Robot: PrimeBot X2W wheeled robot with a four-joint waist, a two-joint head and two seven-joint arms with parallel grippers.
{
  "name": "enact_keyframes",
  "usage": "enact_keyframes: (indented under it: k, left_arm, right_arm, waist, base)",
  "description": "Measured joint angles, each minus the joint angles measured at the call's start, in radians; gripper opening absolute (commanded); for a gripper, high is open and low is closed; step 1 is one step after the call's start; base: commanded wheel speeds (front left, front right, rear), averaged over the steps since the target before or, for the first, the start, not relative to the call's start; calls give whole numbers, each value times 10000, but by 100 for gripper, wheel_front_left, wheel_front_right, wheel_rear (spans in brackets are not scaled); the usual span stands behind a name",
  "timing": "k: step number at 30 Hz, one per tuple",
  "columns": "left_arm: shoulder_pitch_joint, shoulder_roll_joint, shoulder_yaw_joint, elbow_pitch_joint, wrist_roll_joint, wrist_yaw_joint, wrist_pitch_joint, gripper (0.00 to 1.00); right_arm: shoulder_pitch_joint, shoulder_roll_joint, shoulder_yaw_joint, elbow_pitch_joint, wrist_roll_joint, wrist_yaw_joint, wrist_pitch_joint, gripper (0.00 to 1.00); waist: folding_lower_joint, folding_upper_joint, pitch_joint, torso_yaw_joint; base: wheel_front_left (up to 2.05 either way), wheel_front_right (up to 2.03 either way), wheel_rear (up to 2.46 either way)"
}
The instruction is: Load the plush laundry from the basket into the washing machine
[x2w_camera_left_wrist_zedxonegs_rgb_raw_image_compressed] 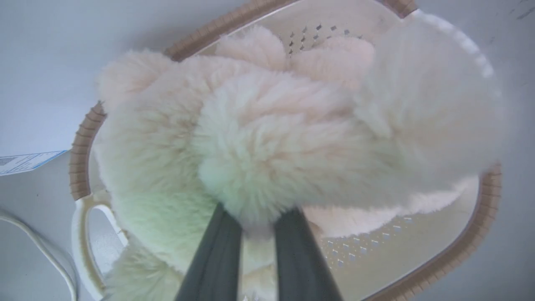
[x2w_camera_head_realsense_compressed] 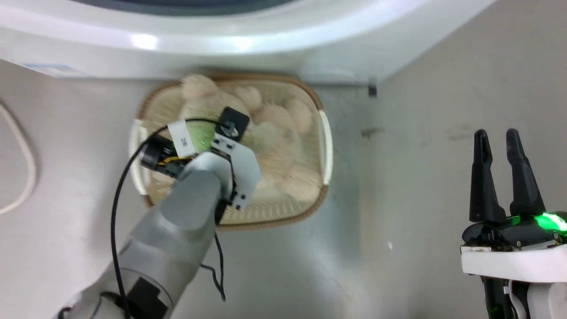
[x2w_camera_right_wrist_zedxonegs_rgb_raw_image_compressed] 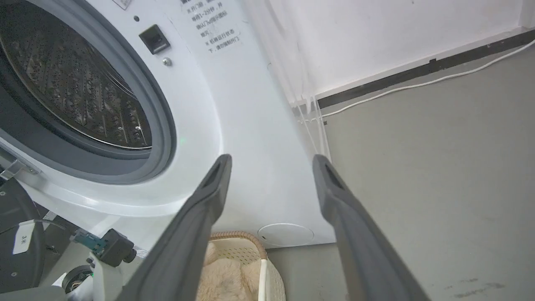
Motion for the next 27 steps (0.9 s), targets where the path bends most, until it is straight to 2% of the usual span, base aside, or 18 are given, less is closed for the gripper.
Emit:
enact_keyframes:
  k: [5,8,9,16,21,27]
  left_arm:
    - [502,-90,42,-332,-290,-297,-744,0]
    - [755,-142,244,-587,-612,-353,-1281,0]
    - [990,-169,502,-844,-951,-387,-1839,0]
    - [1632,-153,980,-1615,-1413,-424,-2685,0]
    - [1997,42,1638,-2805,-1615,-132,-2857,0]
    - [2699,382,3024,-5118,-1622,474,-2913,0]
  right_arm:
    - [287,0,-167,253,-238,0,4,100]
    - [518,0,-263,339,-347,0,38,100]
    - [651,0,-303,359,-397,0,121,100]
    - [1093,2,-552,351,-512,0,391,100]
    - [1398,2,-708,267,-514,0,535,100]
    - [1630,2,-788,81,-579,0,688,100]
  waist:
    - [0,0,-1026,511]
    - [-1,0,-1659,851]
    - [-2,0,-2278,1164]
    - [-2,0,-3571,1743]
    - [-3,-1,-4254,1959]
    - [-1,0,-4538,1852]
  base:
    - [0,0,0]
    - [0,0,0]
    - [0,0,0]
    - [0,0,0]
    - [0,0,0]
    - [0,0,0]
